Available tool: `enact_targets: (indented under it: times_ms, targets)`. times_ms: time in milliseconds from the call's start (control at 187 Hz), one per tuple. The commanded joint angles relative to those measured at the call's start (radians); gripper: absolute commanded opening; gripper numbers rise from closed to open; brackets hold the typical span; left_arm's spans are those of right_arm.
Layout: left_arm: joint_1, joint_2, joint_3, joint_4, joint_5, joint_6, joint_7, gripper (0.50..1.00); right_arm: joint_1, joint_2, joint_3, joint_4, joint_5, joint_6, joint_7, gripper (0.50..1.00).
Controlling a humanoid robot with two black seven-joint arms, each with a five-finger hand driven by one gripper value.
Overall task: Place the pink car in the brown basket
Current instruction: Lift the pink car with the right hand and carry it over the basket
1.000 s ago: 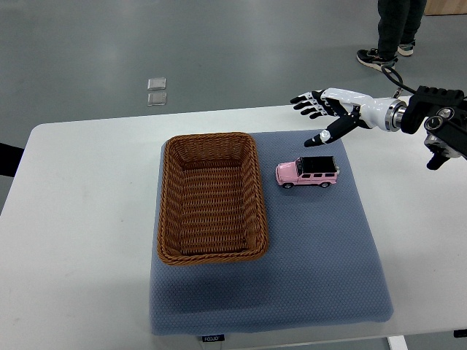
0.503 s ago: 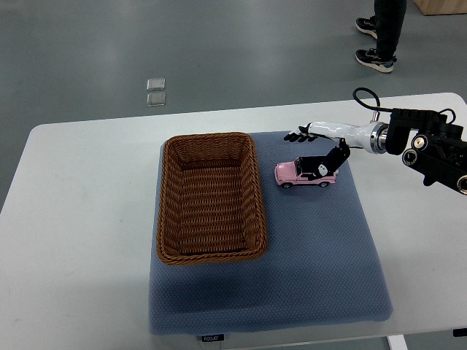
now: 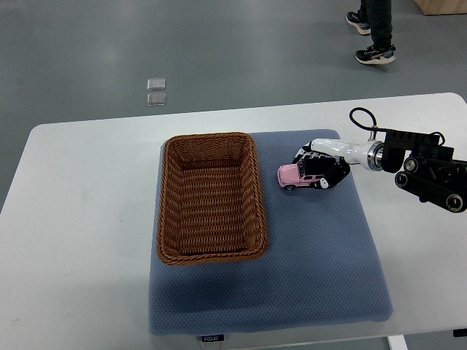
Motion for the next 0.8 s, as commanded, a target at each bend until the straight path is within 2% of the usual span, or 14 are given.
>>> enact_targets:
  times_ms: [0,182,348,449,604,711,797]
  targets:
    - [0.0,0.0,0.0,0.001,0.0,0.0,0.0,1.0,0.006,0.0,0.002,-0.002,-0.011,-0.002,0.0,0.5]
    - [0.0,0.0,0.0,0.004,0.0,0.0,0.0,1.0,0.056,-0.072,0.008,0.035,0.005,0.028,0.0,0.5]
    - [0.0,0.0,0.002,0.006,0.0,0.001,0.0,1.0,0.151,-0.207,0.024,0.192,0.071,0.12,-0.006,0.5]
    - [0.0,0.0,0.002,0.006,0.0,0.001,0.0,1.0,0.217,-0.231,0.022,0.258,0.155,0.156,-0.014,0.5]
    - [0.0,0.0,0.0,0.006,0.0,0.001,0.0,1.0,0.291,-0.161,0.005,0.268,0.203,0.168,-0.039,0.5]
    - [0.0,0.0,0.002,0.007,0.0,0.001,0.0,1.0,0.331,-0.044,-0.036,0.24,0.207,0.166,-0.042,0.5]
    - [0.0,0.0,0.003,0.007,0.0,0.001,0.0,1.0,0.352,0.069,-0.094,0.176,0.207,0.159,-0.042,0.5]
